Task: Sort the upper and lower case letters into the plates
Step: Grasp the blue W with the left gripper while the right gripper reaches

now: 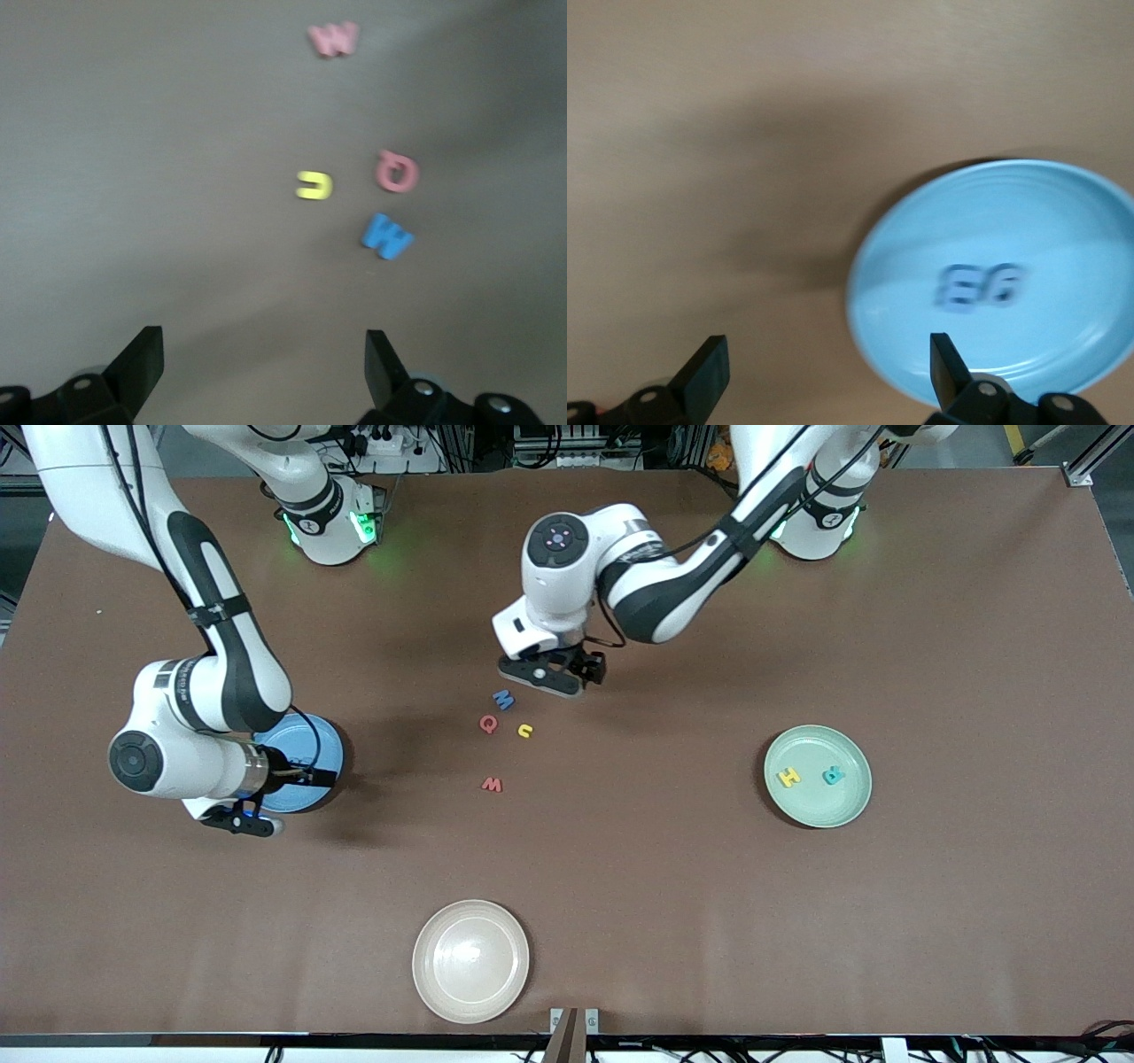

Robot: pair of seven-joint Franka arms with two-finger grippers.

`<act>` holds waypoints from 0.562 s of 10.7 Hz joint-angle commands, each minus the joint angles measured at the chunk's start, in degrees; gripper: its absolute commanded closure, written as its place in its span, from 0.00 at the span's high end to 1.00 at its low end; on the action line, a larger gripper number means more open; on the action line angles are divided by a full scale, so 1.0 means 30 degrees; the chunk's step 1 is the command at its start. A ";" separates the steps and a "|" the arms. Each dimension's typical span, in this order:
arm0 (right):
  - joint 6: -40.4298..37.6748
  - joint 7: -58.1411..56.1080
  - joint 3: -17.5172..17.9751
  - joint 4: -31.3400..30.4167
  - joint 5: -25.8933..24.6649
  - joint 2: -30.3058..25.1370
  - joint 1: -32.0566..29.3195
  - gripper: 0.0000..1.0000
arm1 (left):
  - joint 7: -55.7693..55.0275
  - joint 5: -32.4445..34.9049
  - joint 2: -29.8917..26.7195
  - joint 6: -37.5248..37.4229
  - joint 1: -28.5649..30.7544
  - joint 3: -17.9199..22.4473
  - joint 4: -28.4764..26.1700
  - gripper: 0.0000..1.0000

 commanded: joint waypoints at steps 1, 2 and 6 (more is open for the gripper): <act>-0.0358 0.4091 0.1242 0.2434 0.0251 0.1481 0.0094 1.00 | 0.0340 0.1671 0.1822 0.0838 -0.1537 0.0173 0.2142 1.00; -0.0242 0.4950 0.1363 0.2906 0.0222 0.1862 0.0443 1.00 | 0.1126 0.1996 0.2292 0.2005 -0.1716 0.0202 0.2176 1.00; 0.0285 0.7871 0.2097 0.5981 0.0162 0.4294 0.1765 1.00 | 0.5199 0.2058 0.3497 0.4736 -0.3351 0.2067 0.2409 1.00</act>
